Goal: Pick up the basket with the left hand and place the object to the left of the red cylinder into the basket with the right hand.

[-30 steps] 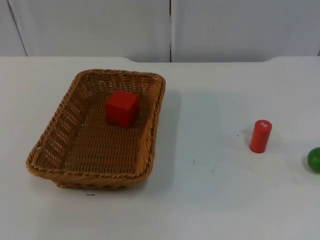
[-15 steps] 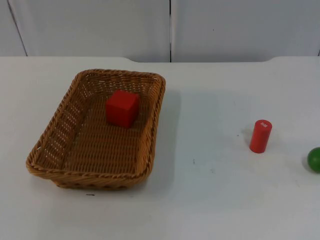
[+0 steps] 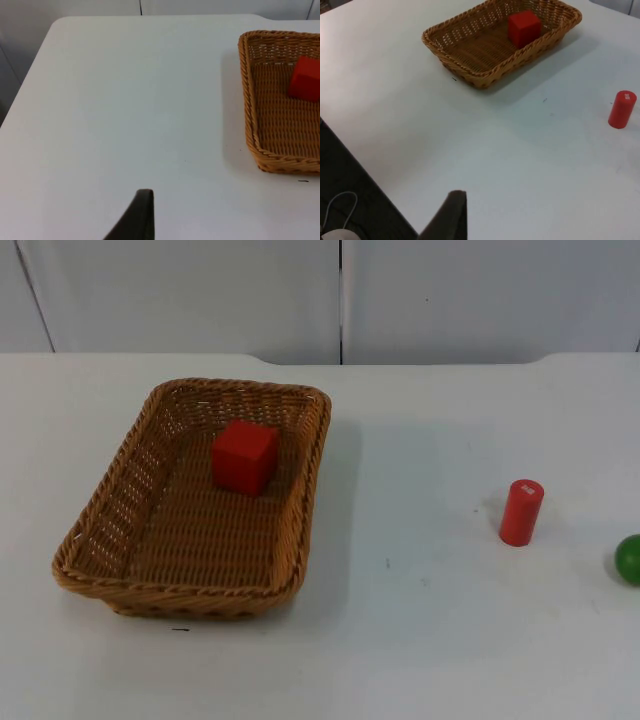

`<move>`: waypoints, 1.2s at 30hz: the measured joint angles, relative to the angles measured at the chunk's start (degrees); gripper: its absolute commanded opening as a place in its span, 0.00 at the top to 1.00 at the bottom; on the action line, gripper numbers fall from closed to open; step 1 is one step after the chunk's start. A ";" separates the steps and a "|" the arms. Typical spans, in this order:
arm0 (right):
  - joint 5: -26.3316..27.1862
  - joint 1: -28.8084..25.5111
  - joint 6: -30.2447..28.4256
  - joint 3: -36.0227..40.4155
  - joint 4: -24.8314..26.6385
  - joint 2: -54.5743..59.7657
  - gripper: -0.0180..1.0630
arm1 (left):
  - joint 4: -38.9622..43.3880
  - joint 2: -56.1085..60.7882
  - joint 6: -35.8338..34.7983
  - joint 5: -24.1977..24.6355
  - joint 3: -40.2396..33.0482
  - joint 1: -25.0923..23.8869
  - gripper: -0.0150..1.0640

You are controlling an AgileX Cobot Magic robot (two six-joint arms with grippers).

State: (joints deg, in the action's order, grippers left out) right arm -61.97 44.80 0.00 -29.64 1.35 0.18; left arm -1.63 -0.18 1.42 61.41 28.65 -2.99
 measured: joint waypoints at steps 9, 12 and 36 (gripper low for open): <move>0.00 0.00 0.00 0.00 0.11 0.00 0.01 | 0.00 0.00 0.00 0.00 0.00 0.00 0.01; 0.00 0.00 0.00 0.00 0.11 0.00 0.01 | 0.00 0.00 0.00 0.00 0.00 0.00 0.01; 0.00 -23.95 0.00 0.00 0.11 0.00 0.01 | 0.00 0.00 0.00 0.00 0.00 0.00 0.01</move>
State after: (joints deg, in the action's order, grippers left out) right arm -61.97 20.85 0.00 -29.64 1.46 0.18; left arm -1.63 -0.18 1.42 61.41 28.65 -2.99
